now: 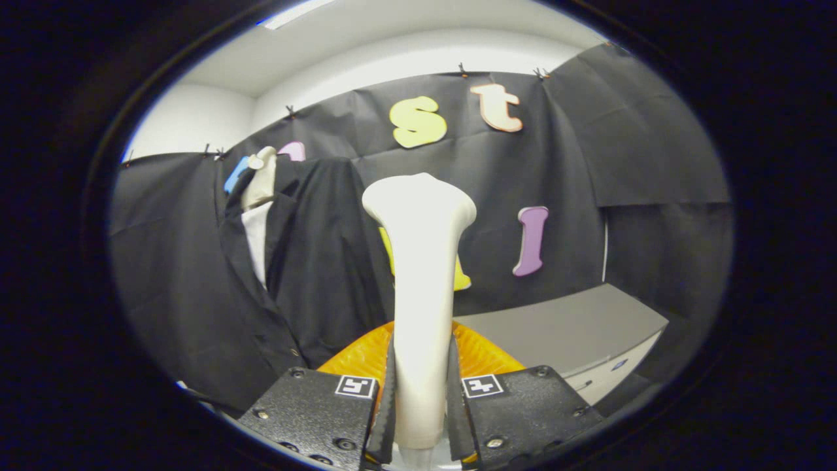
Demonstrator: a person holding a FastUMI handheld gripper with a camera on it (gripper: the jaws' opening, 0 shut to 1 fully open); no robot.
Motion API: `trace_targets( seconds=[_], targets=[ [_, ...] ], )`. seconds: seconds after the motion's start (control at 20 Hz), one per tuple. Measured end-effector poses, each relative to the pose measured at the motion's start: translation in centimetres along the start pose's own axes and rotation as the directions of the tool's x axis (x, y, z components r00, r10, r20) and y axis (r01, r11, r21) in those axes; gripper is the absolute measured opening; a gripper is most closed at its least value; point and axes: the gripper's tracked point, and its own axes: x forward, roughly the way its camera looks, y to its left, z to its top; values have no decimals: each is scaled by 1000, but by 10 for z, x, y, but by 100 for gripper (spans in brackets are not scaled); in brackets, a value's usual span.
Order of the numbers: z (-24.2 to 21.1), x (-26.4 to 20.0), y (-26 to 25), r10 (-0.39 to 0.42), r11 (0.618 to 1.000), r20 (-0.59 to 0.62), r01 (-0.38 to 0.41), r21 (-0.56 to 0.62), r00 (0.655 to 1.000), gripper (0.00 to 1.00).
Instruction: Iron the clothes twice with a garment steamer, once on the left side and once on the right side.
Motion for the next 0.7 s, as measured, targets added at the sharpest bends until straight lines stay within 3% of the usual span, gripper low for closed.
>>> trace_targets(
  seconds=[0.45,0.7],
  targets=[
    [53,37,122,124,990,71,-119,-72,990,35],
    [70,71,148,105,989,69,-97,-113,992,35]
  ],
)
